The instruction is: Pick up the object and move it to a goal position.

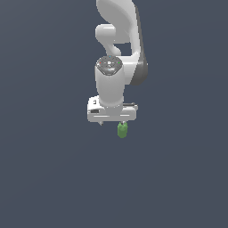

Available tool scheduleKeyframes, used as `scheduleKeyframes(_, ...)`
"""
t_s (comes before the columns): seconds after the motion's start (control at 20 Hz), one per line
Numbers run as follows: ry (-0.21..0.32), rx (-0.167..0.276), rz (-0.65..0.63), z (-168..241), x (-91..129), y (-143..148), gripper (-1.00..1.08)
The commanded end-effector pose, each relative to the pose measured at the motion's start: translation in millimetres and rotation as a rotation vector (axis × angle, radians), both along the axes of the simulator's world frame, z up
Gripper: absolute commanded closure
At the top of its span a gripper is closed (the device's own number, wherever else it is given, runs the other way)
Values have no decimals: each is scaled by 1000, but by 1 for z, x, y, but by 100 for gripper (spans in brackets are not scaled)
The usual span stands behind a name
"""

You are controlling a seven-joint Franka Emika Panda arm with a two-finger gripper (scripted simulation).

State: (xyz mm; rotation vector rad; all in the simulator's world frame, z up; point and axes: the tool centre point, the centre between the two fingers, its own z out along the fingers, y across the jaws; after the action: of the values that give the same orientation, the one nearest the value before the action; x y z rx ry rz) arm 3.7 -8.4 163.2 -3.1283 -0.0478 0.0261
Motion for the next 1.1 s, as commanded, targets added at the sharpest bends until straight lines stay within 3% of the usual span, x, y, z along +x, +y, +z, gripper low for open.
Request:
scheduleKeyframes(0.0, 0, 0, 15, 0, -1, 2, -92)
scheduleKeyframes(0.4, -5, -2, 140, -5, -6, 13, -92)
scheduleKeyframes(1.05, -16, -6, 484, -15, -21, 45, -92)
